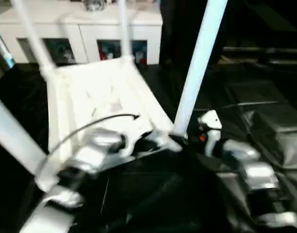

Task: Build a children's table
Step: Rotate leg to tighten

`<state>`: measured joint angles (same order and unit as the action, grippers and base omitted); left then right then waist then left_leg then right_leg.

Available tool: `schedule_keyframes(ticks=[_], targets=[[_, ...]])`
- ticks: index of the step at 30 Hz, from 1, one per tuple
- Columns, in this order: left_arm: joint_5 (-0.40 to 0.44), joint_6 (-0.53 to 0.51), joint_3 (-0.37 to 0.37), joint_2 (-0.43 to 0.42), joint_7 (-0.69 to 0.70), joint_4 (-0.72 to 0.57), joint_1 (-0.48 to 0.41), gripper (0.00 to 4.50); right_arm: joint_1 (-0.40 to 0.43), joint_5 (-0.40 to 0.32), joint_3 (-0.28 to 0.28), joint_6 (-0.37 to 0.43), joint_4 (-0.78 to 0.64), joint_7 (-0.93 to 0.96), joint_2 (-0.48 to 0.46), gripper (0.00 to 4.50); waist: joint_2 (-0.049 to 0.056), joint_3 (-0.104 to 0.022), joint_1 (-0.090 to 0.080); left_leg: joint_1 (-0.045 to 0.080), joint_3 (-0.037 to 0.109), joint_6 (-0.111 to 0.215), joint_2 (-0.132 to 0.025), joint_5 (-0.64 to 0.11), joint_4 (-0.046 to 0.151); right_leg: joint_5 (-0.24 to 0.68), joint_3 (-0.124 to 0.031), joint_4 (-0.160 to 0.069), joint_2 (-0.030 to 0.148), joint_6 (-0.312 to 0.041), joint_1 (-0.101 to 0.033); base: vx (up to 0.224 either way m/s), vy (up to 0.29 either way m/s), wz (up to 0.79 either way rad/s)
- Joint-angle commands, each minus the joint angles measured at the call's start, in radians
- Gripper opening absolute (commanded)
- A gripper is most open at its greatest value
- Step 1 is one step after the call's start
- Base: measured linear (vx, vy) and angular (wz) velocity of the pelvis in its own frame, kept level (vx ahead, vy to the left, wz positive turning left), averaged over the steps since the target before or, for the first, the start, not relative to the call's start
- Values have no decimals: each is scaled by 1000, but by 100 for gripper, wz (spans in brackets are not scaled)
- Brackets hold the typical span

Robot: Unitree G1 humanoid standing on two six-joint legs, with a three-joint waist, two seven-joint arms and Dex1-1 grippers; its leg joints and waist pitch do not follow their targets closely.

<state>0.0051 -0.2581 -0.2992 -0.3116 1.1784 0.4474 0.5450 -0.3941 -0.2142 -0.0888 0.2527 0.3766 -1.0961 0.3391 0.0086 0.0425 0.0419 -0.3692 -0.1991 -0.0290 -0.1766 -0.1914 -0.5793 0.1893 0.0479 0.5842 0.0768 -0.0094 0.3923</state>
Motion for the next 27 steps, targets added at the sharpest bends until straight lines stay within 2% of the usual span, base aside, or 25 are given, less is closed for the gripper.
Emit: schedule_keyframes(ticks=[1,4,5,8,9,11,14,18,19,20,21,22,23,27], targets=[[-38,0,-52,3,91,-62,-6,0,5,-7,-59,15,-1,-90,8,326,-1,-65,6,13,18,141,-61,-34,48,-101,-38,-29,67,-312,-47,0,0,0],[-40,4,-55,-19,113,-65,-10,0,-2,-16,-63,14,5,-133,38,326,-2,-66,19,13,17,138,-64,-38,44,-88,-39,-26,68,-313,-42,0,0,0],[-41,2,-57,-25,120,-66,-11,0,-3,-17,-65,13,6,-141,42,311,1,-61,23,16,16,125,-64,-77,47,-30,-38,-32,67,-309,-37,0,0,0],[-46,0,-58,-39,134,-76,-19,0,-3,-21,-70,16,1,-161,50,291,1,-51,21,18,20,49,-66,-209,61,176,-40,-51,69,-266,-35,0,0,0],[-48,0,-57,-44,141,-81,-23,0,-2,-29,-75,28,-6,-179,53,291,2,-50,20,19,21,39,-66,-224,63,198,-41,-53,69,-260,-33,0,0,0],[-46,-1,-56,-41,142,-77,-20,0,-3,-36,-78,40,-8,-195,56,262,-2,-48,13,21,22,17,-64,-253,66,242,-44,-58,67,-241,-31,0,0,0],[-38,1,-50,-36,115,-71,-14,0,6,-42,-88,53,-20,-198,51,255,-5,-51,12,17,22,20,-61,-230,63,238,-47,-59,70,-230,-33,0,0,0],[-19,-2,-36,-13,43,-42,1,0,12,-24,-79,45,-8,-132,27,250,-7,-54,12,15,21,34,-60,-191,59,194,-47,-54,70,-237,-32,0,0,0],[4,-13,-15,28,-69,-1,22,0,8,21,-51,15,47,26,-24,249,-7,-53,11,14,22,34,-59,-189,58,192,-47,-54,70,-237,-32,0,0,0],[4,-13,-15,28,-69,-1,22,0,8,21,-51,15,47,26,-24,247,-9,-52,8,13,20,31,-58,-187,58,197,-48,-56,69,-236,-30,0,0,0],[19,-21,0,64,-156,31,38,0,4,50,-24,-4,97,165,-68,236,-11,-49,2,15,24,9,-56,-216,62,268,-46,-62,72,-221,-28,0,0,0],[19,-21,0,64,-156,31,38,0,4,50,-24,-4,97,165,-68,236,-11,-48,0,16,25,2,-54,-231,63,298,-45,-66,71,-213,-28,0,0,0],[25,-32,14,109,-237,55,50,0,15,61,-4,11,117,281,-117,225,-15,-46,-8,12,28,-3,-54,-242,65,336,-46,-69,72,-192,-30,0,0,0],[34,-54,26,189,-354,71,60,0,38,90,-6,27,123,427,-199,213,-15,-47,-19,13,32,-9,-53,-283,68,383,-44,-77,69,-167,-27,0,0,0]])
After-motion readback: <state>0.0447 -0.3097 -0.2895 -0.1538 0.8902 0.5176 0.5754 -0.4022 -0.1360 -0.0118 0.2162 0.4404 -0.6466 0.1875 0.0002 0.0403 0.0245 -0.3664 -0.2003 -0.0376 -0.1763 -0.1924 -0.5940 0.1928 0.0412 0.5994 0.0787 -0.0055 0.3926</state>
